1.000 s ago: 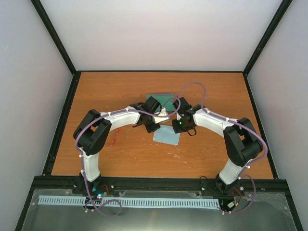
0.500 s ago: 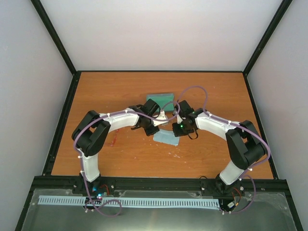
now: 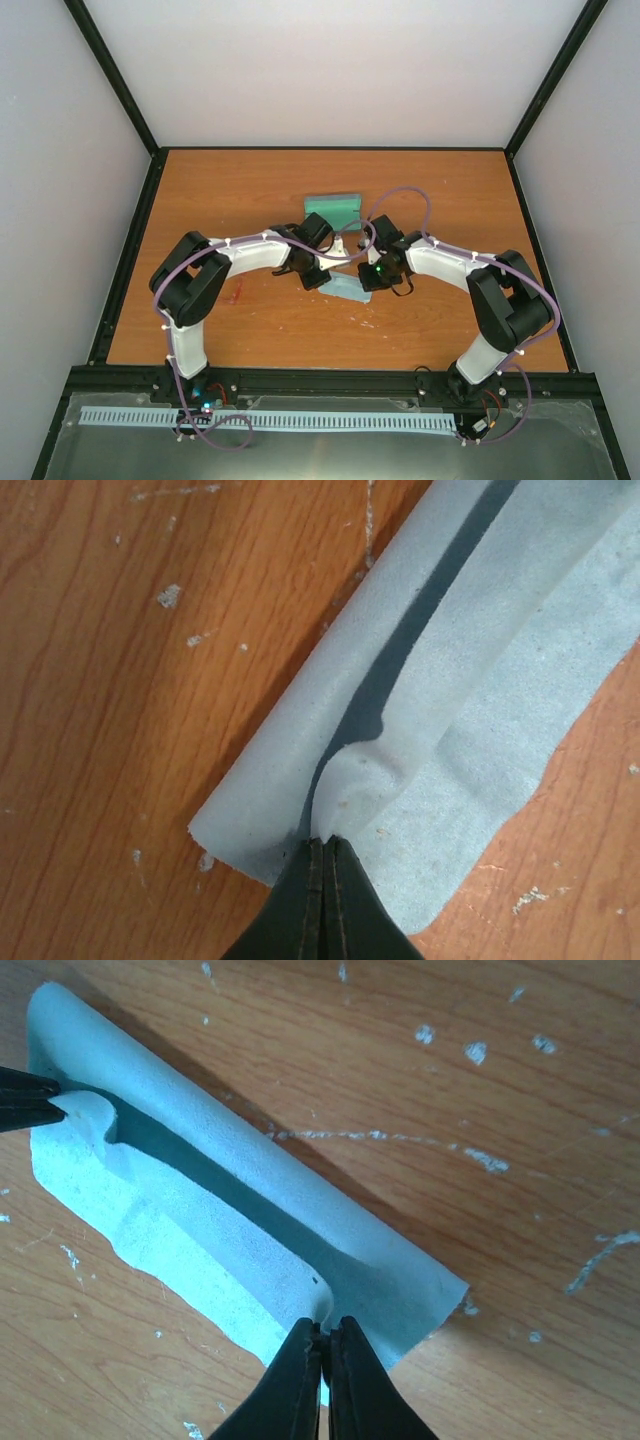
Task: Organize the sunglasses
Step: Fold the glasses cleaning cloth at the center of the board.
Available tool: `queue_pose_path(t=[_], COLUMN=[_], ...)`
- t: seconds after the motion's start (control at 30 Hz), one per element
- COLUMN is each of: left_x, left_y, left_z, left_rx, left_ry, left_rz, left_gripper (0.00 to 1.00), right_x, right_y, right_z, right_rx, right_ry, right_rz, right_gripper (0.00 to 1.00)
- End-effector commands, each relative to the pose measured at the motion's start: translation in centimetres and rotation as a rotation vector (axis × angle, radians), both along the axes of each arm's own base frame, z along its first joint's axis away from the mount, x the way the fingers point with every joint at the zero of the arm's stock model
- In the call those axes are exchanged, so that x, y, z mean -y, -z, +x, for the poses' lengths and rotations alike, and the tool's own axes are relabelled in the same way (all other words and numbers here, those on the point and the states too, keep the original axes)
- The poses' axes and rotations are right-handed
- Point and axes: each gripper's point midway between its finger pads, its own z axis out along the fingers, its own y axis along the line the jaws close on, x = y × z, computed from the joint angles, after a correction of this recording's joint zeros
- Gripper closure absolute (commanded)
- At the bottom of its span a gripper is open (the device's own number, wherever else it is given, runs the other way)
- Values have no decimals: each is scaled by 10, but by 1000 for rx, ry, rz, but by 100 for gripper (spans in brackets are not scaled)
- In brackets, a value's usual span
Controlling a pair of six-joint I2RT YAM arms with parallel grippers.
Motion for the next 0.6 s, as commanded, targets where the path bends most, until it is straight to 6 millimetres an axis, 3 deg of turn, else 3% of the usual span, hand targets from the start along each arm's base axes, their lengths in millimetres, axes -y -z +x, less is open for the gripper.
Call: queue_pose_path(t=[0.0,0.23,0.57], left_x=[2,-4,-5], left_y=[-14,-12,-13], left_z=[-5,-12,-17], left_rx=[9,4,-5], left_ry=[-3,-7,-15], left_rz=[-27,-19,-31], left_gripper=[99,98,98], right_x=[-6,-7,-11], right_y=[-3,-6,-7], right_z=[-5,-11,-21], right_rx=[0,-3,-29], right_ry=[-24,-29,-39], right_rz=[40,66,115], right_gripper=[93,87,85])
